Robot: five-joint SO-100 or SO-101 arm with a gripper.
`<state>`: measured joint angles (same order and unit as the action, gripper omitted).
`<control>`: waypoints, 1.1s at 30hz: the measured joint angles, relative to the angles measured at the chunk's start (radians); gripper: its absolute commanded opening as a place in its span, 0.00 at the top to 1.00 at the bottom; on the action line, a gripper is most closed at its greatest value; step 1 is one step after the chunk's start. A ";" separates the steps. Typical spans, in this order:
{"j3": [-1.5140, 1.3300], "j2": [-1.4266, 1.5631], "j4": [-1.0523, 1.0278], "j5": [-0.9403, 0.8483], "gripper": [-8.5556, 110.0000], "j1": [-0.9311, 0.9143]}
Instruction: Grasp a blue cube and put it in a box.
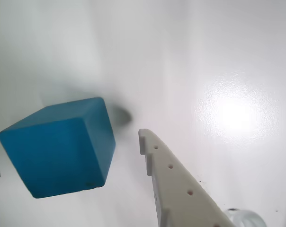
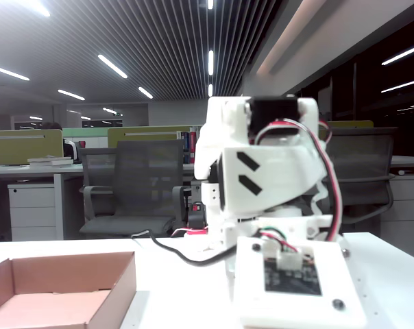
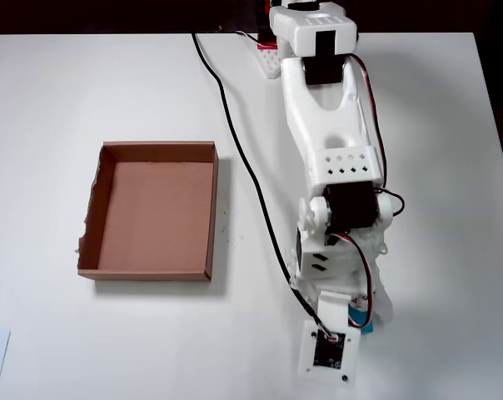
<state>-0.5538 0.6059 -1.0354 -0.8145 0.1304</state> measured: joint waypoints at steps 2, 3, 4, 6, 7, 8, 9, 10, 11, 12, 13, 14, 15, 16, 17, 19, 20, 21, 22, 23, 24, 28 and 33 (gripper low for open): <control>0.000 -0.005 0.002 0.002 0.64 0.006; 0.000 -0.006 0.002 0.002 0.65 0.011; 0.000 -0.008 0.002 0.005 0.65 0.012; 0.000 -0.008 0.009 0.006 0.66 0.012; 0.000 -0.008 0.011 0.009 0.67 0.012; 0.000 -0.008 0.011 0.012 0.67 0.012; 0.000 -0.008 0.011 0.012 0.67 0.012; 0.005 -0.012 0.012 0.015 0.68 0.012; 0.017 -0.017 0.015 0.018 0.68 0.012; 0.023 -0.018 0.015 0.020 0.69 0.012; 0.031 -0.018 0.018 0.021 0.69 0.012; 0.038 -0.018 0.018 0.023 0.69 0.012; 0.044 -0.017 0.018 0.025 0.69 0.012; 0.049 -0.017 0.023 0.026 0.70 0.012; 0.051 -0.017 0.025 0.031 0.70 0.012; 0.055 -0.018 0.025 0.031 0.70 0.012; 0.055 -0.020 0.025 0.031 0.70 0.012; 0.055 -0.020 0.025 0.031 0.70 0.012; 0.055 -0.020 0.025 0.031 0.70 0.012; 0.055 -0.020 0.025 0.031 0.70 0.012; 0.055 -0.020 0.025 0.031 0.70 0.012; 0.055 -0.020 0.025 0.031 0.70 0.012; 0.055 -0.021 0.023 0.031 0.70 0.017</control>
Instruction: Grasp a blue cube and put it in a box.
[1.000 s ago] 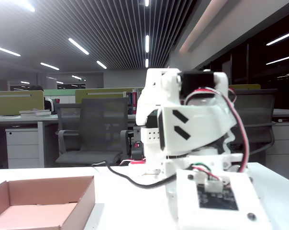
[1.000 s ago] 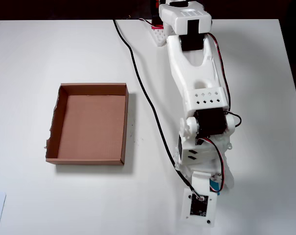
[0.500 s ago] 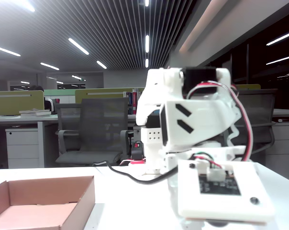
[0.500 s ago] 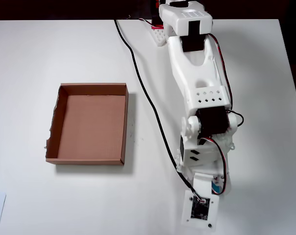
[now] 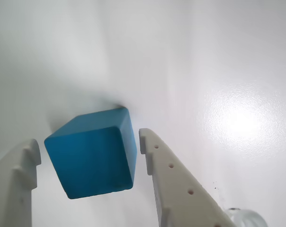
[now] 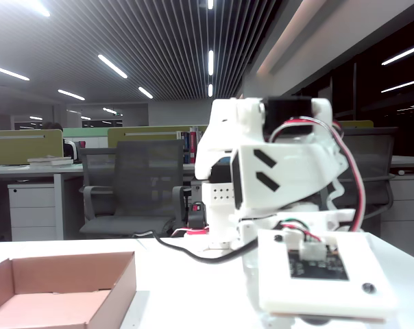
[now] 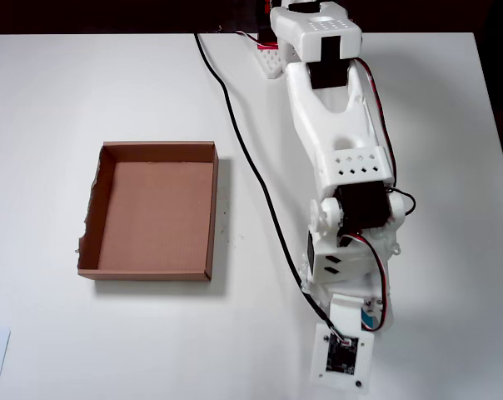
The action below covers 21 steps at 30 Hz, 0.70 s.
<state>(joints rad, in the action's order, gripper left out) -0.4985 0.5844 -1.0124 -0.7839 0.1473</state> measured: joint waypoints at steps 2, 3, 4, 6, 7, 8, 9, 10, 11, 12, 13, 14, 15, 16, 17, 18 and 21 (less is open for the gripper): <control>0.000 -0.009 -0.002 0.000 0.70 0.002; 0.000 -0.014 -0.002 0.000 0.69 0.002; 0.000 -0.017 -0.002 0.000 0.69 0.003; 0.000 -0.017 -0.005 0.000 0.70 0.005; 0.000 -0.017 -0.005 0.000 0.70 0.006; 0.000 -0.017 -0.005 0.000 0.70 0.006; 0.000 -0.017 -0.005 0.000 0.71 0.006; 0.000 -0.017 -0.005 0.000 0.72 0.006; 0.000 -0.017 -0.005 0.000 0.72 0.006; 0.000 -0.017 -0.005 0.000 0.73 0.008; 0.000 -0.017 -0.005 0.000 0.73 0.008; 0.000 -0.017 -0.005 0.000 0.74 0.011; 0.000 -0.017 -0.005 0.000 0.74 0.011; 0.000 -0.017 -0.005 0.000 0.75 0.011; 0.000 -0.017 -0.005 0.000 0.75 0.011; 0.000 -0.017 -0.005 0.000 0.76 0.011; 0.000 -0.017 -0.005 0.000 0.76 0.011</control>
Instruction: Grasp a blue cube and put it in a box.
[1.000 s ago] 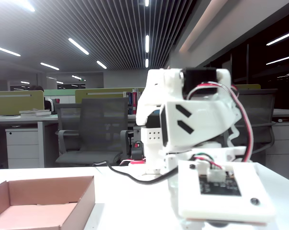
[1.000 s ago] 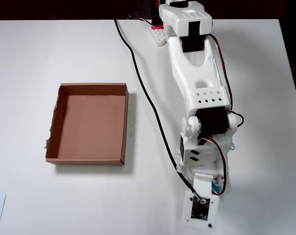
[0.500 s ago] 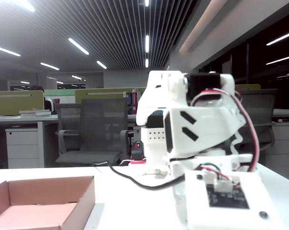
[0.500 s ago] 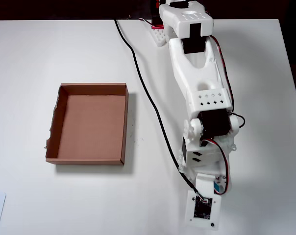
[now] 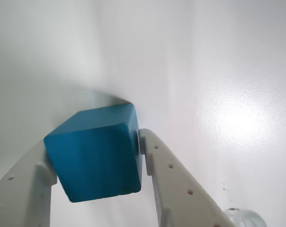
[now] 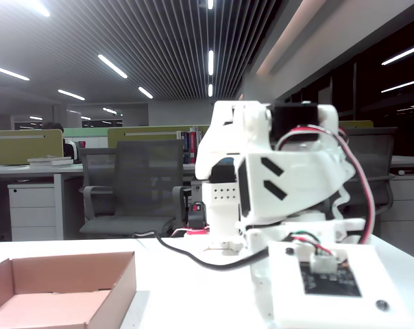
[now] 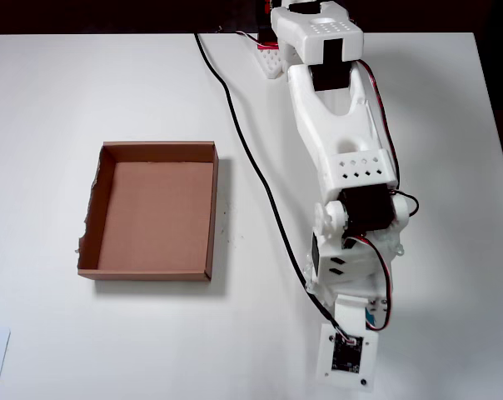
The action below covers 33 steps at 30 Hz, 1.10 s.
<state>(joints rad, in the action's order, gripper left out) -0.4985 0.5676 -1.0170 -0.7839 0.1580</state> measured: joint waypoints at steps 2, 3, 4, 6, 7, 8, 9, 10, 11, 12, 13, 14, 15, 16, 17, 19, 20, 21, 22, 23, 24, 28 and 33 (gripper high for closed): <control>0.000 0.000 0.000 0.000 0.77 0.000; 0.000 0.000 0.000 0.002 0.77 0.000; 0.000 0.000 0.000 0.005 0.78 0.000; 0.000 0.000 0.000 0.006 0.78 0.000; 0.000 0.000 0.000 0.006 0.78 0.000; 0.000 0.000 0.000 0.006 0.78 0.000; 0.000 0.000 0.000 0.009 0.78 0.000; 0.000 0.000 0.000 0.009 0.79 0.000; 0.000 0.000 0.000 0.009 0.79 0.000; 0.000 0.000 0.000 0.011 0.79 0.000; 0.000 0.000 0.000 0.012 0.79 0.000; 0.000 0.000 0.000 0.015 0.79 0.000; 0.000 0.000 0.000 0.017 0.79 0.000; 0.000 0.000 0.000 0.017 0.79 0.000; 0.000 0.000 0.000 0.018 0.79 0.000; 0.000 0.000 0.000 0.018 0.79 0.000; 0.000 0.000 0.000 0.018 0.79 0.000; 0.000 0.000 0.000 0.018 0.79 0.000; 0.000 0.000 0.000 0.020 0.79 0.000; 0.002 0.000 -0.002 0.025 0.79 0.000; 0.011 0.000 -0.003 0.026 0.79 0.000; 0.035 0.000 -0.003 0.034 0.79 0.000; 0.055 -0.002 -0.012 0.035 0.79 -0.002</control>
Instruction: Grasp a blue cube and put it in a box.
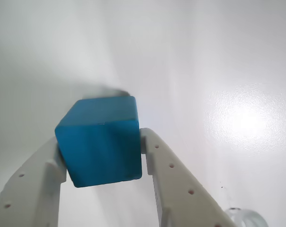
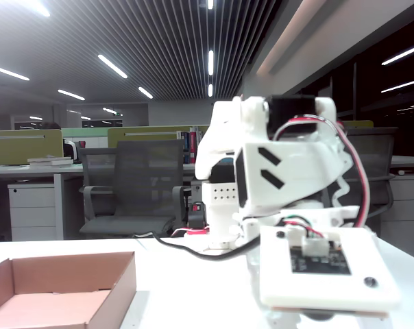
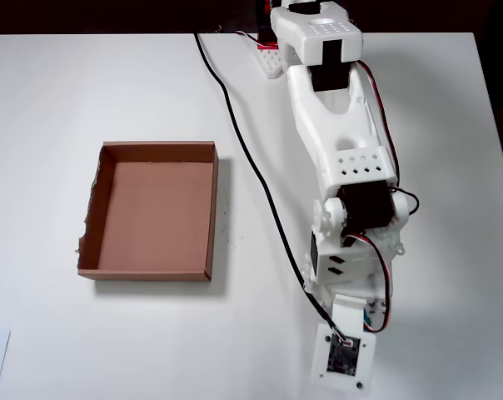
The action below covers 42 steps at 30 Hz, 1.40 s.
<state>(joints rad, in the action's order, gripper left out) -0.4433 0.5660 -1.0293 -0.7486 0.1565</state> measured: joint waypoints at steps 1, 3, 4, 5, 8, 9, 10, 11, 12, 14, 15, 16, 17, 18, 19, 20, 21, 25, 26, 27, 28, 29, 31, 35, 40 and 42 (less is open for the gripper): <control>0.005 0.000 -0.003 0.000 0.79 0.000; 0.011 0.000 -0.014 0.000 0.80 0.000; 0.012 0.002 -0.017 0.000 0.80 0.000; 0.012 0.002 -0.021 0.000 0.80 0.000; 0.018 0.002 -0.034 0.000 0.80 -0.002; 0.018 0.002 -0.038 0.000 0.80 -0.002; 0.018 0.002 -0.040 0.000 0.80 -0.002; 0.018 0.002 -0.044 0.000 0.80 -0.002; 0.018 0.002 -0.044 0.000 0.80 -0.002; 0.018 0.002 -0.044 0.000 0.80 -0.003; 0.018 0.002 -0.044 0.000 0.80 -0.006; 0.018 0.002 -0.044 0.000 0.80 -0.011; 0.018 0.002 -0.044 0.000 0.80 -0.011; 0.020 0.002 -0.052 0.000 0.80 -0.012; 0.020 0.002 -0.055 0.000 0.80 -0.012; 0.020 0.002 -0.058 0.000 0.80 -0.012; 0.020 0.002 -0.064 0.000 0.80 -0.014; 0.020 0.002 -0.075 0.000 0.80 -0.020; 0.020 0.002 -0.078 0.000 0.80 -0.021; 0.020 0.003 -0.087 0.000 0.80 -0.025; 0.020 0.003 -0.089 0.000 0.80 -0.025; 0.020 0.003 -0.097 0.000 0.80 -0.028; 0.020 0.011 -0.103 0.000 0.80 -0.032; 0.020 0.028 -0.118 0.000 0.80 -0.043; 0.038 0.075 -0.153 0.000 0.80 -0.054; 0.038 0.077 -0.160 0.000 0.80 -0.054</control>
<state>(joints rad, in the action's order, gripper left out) -0.4050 0.6427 -1.1888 -0.7486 0.1028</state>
